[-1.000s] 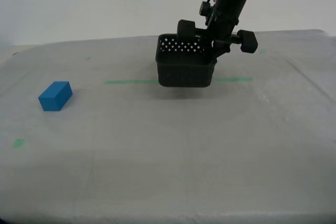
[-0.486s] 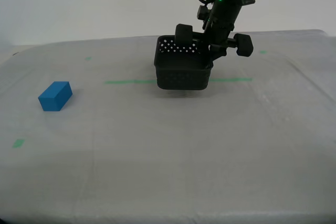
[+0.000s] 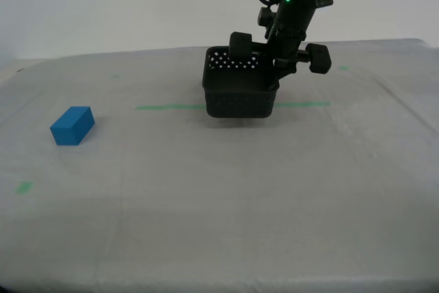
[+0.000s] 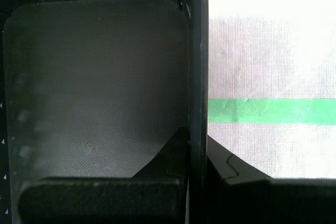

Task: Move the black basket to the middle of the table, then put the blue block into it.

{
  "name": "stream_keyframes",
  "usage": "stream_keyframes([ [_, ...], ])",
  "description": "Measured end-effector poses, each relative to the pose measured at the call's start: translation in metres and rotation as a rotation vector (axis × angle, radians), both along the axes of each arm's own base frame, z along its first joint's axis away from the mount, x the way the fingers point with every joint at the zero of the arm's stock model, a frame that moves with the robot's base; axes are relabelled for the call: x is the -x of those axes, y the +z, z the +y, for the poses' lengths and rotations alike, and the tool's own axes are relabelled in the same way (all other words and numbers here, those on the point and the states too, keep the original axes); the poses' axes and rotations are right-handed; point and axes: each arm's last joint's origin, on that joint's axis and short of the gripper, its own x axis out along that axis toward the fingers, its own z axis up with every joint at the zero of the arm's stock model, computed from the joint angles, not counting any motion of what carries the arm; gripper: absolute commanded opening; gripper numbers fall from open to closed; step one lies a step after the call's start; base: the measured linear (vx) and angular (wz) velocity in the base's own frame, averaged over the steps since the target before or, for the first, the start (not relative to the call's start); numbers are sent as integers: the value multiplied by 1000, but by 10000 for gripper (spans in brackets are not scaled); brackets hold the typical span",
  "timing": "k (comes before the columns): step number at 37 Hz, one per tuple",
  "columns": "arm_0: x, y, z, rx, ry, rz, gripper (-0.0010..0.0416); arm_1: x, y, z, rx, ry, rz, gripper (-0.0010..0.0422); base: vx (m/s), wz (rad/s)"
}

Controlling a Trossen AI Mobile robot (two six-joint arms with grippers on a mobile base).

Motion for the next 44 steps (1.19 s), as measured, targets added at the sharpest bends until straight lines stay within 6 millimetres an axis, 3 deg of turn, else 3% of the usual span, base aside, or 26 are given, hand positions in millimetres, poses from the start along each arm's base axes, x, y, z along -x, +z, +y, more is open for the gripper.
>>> stream_keyframes([
  [29,2,-1,0,-19,16,28,4,0,0,0,0,0,0,0,0,0],
  [44,2,-1,1,-18,16,29,52,0,0,0,0,0,0,0,0,0],
])
